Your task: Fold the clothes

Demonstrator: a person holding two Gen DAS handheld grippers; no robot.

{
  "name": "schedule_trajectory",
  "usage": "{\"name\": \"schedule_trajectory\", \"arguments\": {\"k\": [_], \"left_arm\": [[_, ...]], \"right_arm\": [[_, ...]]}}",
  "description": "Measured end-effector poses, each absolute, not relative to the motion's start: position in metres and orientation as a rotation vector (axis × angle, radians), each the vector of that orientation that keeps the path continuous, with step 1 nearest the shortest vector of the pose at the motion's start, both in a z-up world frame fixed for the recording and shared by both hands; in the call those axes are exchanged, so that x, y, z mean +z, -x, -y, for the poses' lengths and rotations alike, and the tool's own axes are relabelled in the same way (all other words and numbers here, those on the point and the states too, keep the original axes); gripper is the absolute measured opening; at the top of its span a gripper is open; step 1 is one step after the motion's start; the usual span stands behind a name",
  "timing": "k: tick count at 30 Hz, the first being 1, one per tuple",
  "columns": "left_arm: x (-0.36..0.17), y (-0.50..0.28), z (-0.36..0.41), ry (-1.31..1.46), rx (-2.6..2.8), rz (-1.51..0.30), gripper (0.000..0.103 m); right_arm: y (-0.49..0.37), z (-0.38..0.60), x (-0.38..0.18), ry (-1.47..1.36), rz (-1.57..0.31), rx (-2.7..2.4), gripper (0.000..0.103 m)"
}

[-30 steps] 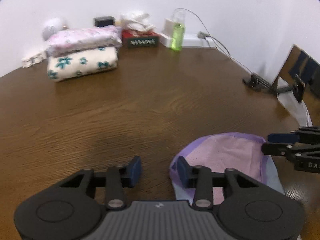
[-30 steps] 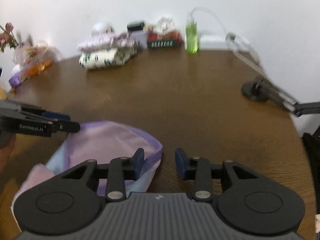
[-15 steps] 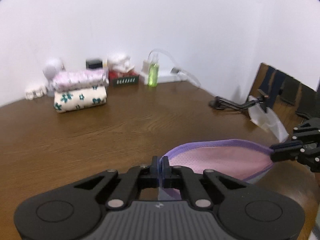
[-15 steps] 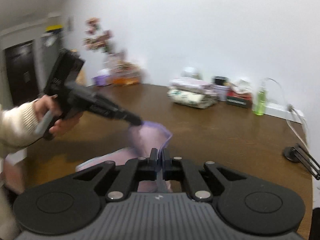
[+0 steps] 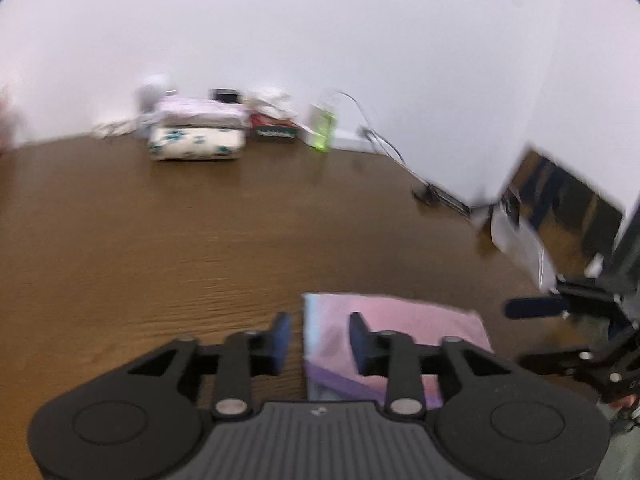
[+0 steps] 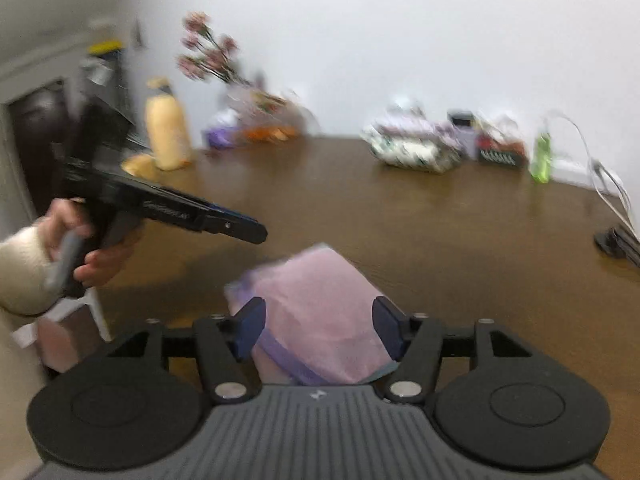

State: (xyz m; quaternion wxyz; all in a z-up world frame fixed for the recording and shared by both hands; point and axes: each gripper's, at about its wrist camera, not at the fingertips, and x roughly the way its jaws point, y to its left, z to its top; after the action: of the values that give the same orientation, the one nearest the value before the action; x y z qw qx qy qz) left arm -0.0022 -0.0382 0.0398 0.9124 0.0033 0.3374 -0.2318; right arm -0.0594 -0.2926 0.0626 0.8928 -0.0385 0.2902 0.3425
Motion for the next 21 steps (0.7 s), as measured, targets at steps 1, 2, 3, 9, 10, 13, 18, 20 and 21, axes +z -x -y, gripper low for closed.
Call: {"name": "schedule_trajectory", "arguments": {"k": [1, 2, 3, 9, 10, 13, 18, 20, 21], "left_arm": [[0.032, 0.000, 0.049, -0.051, -0.474, -0.721, 0.029], [0.027, 0.001, 0.049, -0.048, -0.461, -0.735, 0.026], [0.021, 0.002, 0.050, -0.045, -0.448, -0.748, 0.021], [0.007, 0.014, 0.042, -0.007, -0.386, -0.791, 0.016], [0.009, 0.013, 0.039, 0.015, -0.382, -0.799, 0.017], [0.023, 0.020, 0.026, 0.040, -0.295, -0.755, 0.044], [0.032, 0.022, 0.015, 0.024, -0.172, -0.774, 0.049], [0.031, 0.022, 0.016, 0.026, -0.193, -0.831, 0.049], [0.032, 0.025, 0.019, 0.018, -0.228, -0.859, 0.049]], "right_arm": [[0.064, 0.283, 0.057, 0.102, -0.618, 0.695, 0.060], [0.068, 0.275, 0.051, 0.125, -0.628, 0.682, 0.060], [0.072, 0.268, 0.044, 0.157, -0.641, 0.665, 0.060], [0.078, 0.269, 0.031, 0.160, -0.700, 0.556, 0.063], [0.077, 0.272, 0.038, 0.142, -0.680, 0.544, 0.063], [0.079, 0.278, 0.057, 0.085, -0.625, 0.510, 0.078], [0.075, 0.280, 0.064, -0.070, -0.677, 0.306, 0.086], [0.079, 0.281, 0.063, -0.136, -0.694, 0.297, 0.088], [0.082, 0.279, 0.063, -0.144, -0.700, 0.303, 0.090]]}}
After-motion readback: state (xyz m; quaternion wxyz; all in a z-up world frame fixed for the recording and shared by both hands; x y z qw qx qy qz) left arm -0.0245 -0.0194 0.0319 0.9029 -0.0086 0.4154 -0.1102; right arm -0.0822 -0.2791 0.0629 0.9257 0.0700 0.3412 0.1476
